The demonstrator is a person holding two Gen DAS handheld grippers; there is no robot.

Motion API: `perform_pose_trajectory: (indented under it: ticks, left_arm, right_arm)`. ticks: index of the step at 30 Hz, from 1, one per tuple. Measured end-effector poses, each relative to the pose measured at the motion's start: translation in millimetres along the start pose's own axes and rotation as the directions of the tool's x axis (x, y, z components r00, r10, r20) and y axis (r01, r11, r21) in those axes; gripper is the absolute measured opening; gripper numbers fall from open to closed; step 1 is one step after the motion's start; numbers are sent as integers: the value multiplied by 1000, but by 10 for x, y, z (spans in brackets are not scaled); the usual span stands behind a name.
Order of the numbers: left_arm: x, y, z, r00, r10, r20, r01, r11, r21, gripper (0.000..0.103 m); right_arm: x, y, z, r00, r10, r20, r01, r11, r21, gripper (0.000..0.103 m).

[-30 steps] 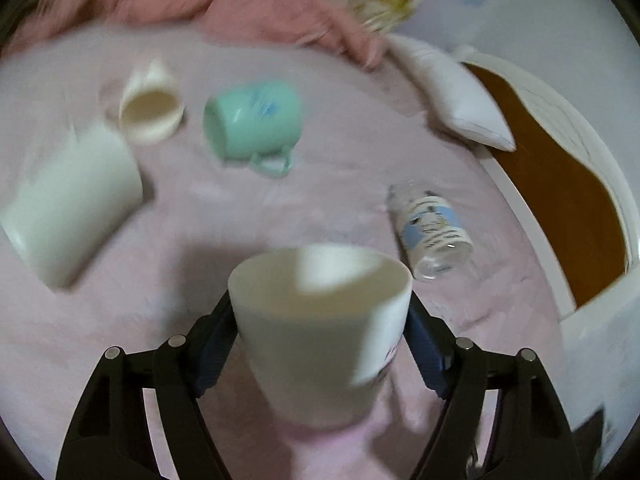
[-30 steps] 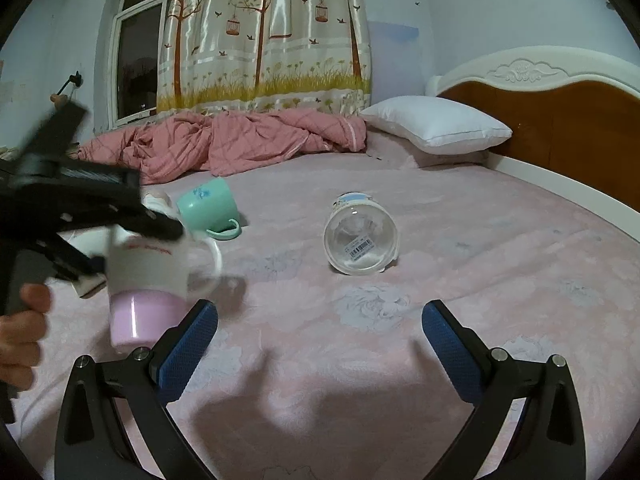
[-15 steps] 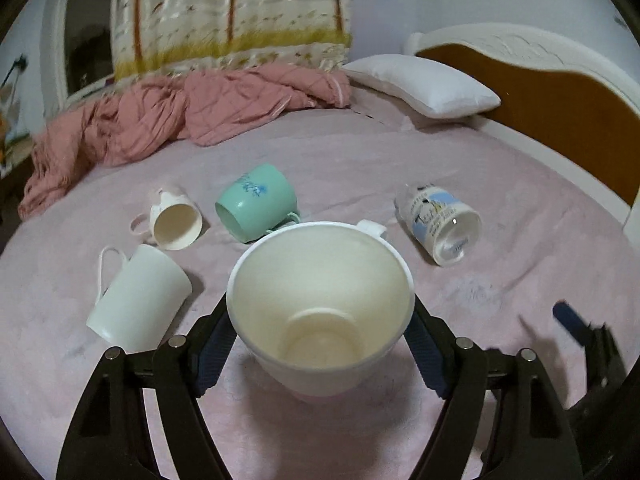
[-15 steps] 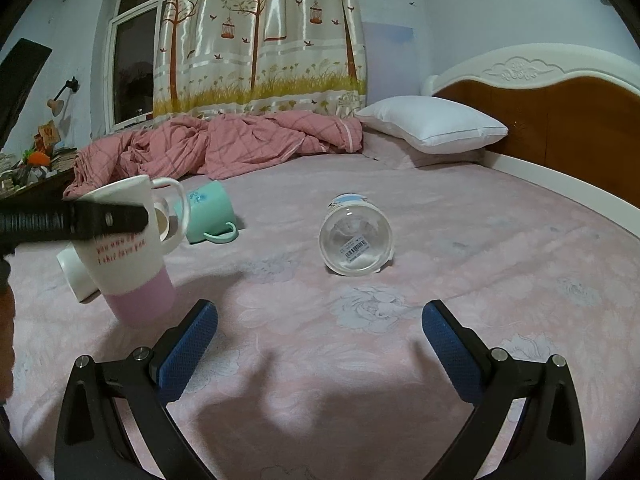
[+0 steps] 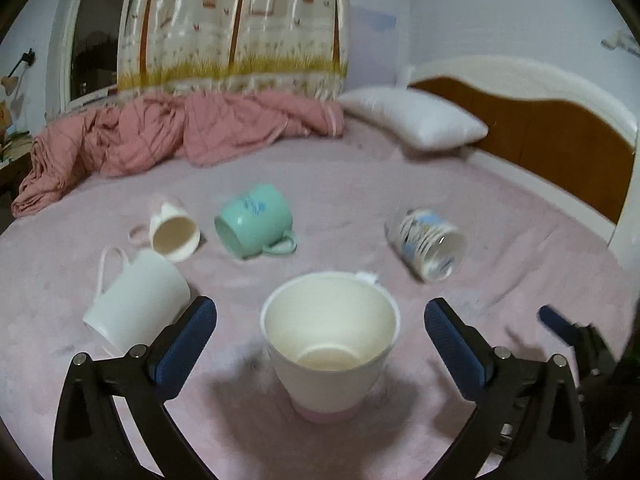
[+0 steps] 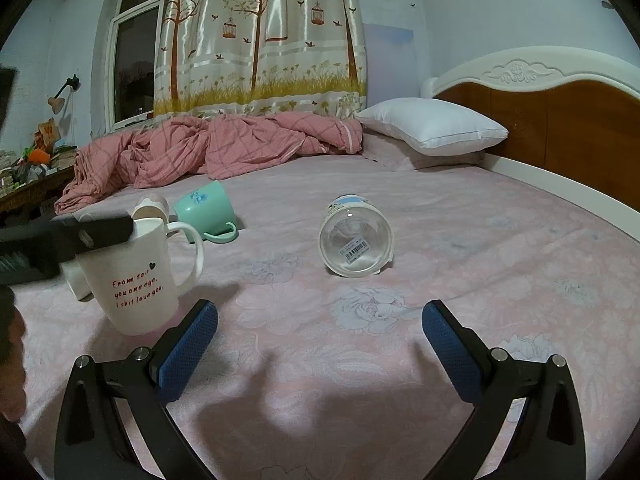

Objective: Flip cup upright
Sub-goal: 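Rotate the mug upright with the left gripper and lower it onto the bed, then open the left gripper and withdraw it from the upright mug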

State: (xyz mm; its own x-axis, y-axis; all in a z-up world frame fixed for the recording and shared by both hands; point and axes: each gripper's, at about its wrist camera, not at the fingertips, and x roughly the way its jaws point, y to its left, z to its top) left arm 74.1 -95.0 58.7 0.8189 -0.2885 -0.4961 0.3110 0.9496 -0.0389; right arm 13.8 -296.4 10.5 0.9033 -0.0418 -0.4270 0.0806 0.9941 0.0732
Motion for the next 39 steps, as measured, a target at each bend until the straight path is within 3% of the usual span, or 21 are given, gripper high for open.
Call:
perform_pose_trajectory:
  ticks: [6, 13, 20, 28, 39]
  left_arm:
    - [-396, 65, -64, 990, 50, 133, -57, 997, 51, 103]
    - [-624, 206, -580, 984, 96, 150, -104, 993, 46, 103]
    - [-541, 371, -944, 978, 143, 151, -144, 990, -4, 103]
    - [-565, 464, -990, 972, 168, 164, -160, 985, -58, 103]
    - [-600, 447, -1023, 962, 209, 175, -202, 978, -62, 103]
  right_arm:
    - [-13, -2, 9, 1000, 4, 2, -4, 1000, 0, 103]
    - [-116, 97, 32, 998, 57, 25, -56, 997, -59, 103]
    - [-174, 118, 39, 996, 87, 32, -84, 993, -77, 103]
    - [-169, 149, 44, 994, 103, 25, -100, 989, -108, 103]
    - [-129, 203, 43, 993, 117, 12, -115, 988, -104, 103]
